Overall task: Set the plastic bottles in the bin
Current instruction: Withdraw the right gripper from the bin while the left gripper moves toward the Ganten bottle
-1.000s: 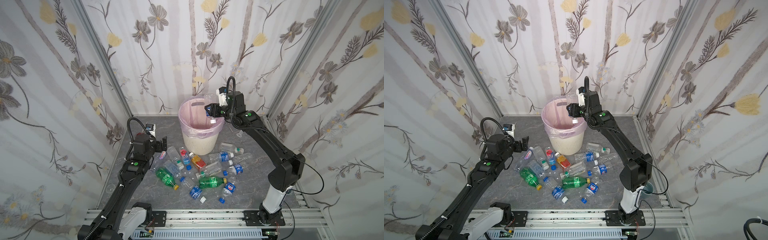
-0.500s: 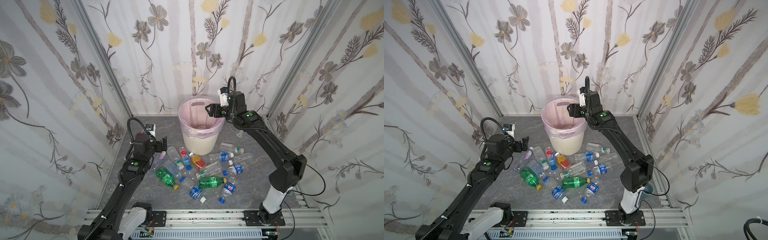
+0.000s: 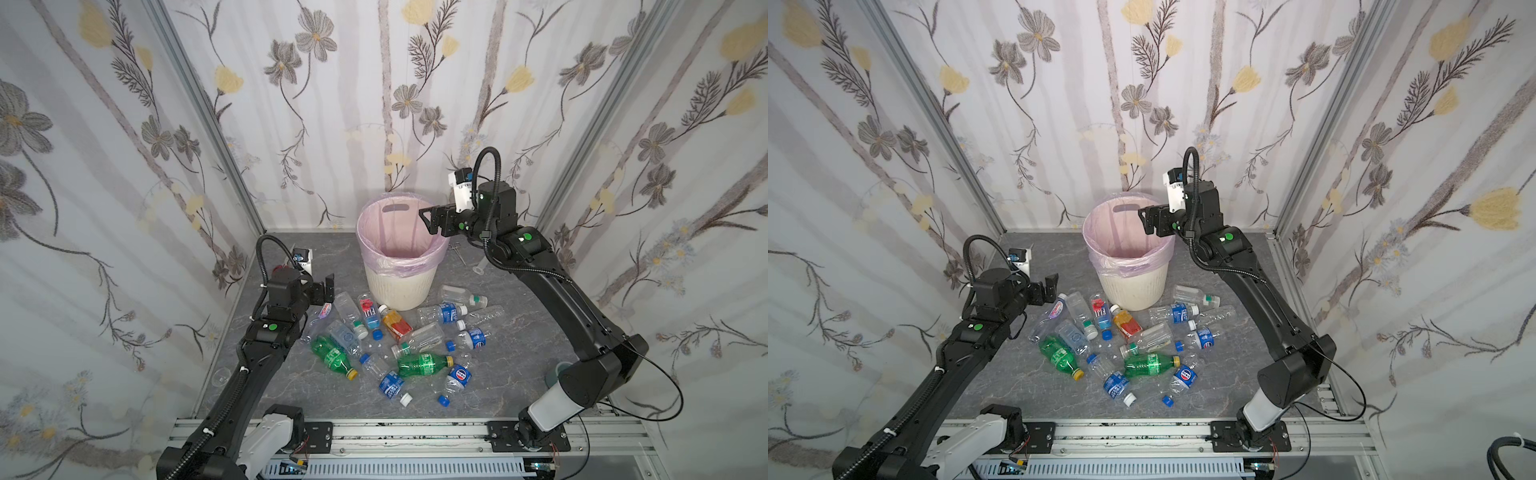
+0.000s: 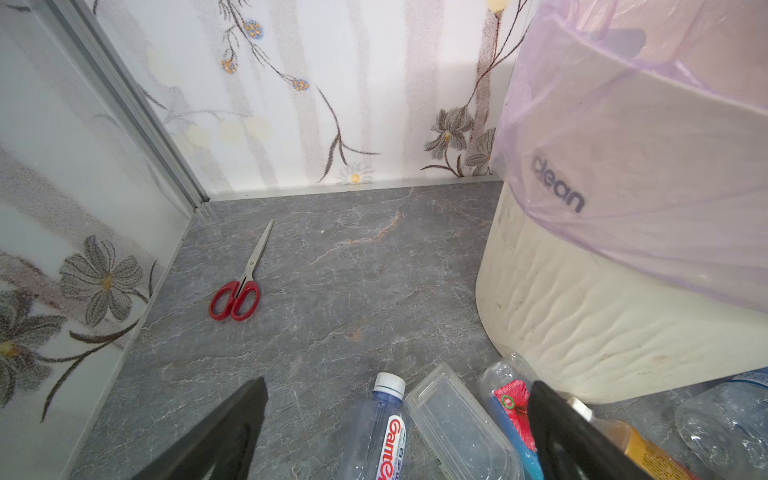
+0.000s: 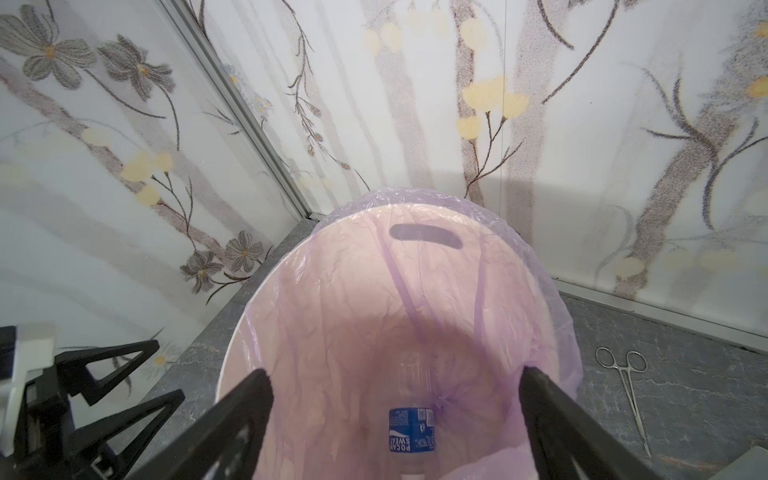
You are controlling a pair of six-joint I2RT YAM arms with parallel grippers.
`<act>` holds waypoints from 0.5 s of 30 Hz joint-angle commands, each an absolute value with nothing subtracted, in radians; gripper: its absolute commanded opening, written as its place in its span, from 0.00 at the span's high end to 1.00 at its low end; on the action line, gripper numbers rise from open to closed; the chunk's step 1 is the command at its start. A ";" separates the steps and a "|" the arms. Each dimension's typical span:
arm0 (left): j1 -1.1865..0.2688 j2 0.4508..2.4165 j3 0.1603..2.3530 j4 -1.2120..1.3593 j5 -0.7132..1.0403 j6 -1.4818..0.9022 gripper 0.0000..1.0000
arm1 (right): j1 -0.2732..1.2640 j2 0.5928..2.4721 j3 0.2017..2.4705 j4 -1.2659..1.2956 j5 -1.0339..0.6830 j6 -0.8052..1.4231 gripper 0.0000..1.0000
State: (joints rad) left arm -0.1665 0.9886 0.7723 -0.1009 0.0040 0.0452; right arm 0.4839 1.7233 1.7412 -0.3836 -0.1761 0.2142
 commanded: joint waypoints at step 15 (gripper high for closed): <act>-0.138 1.078 0.778 -0.130 0.029 0.092 0.00 | 0.442 1.304 1.262 -0.146 -0.244 0.022 0.00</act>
State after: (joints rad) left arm -0.1417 1.0657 0.7696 -0.1104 0.0196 0.0769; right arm 0.4545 1.3281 1.2957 -0.2031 -0.2550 0.0742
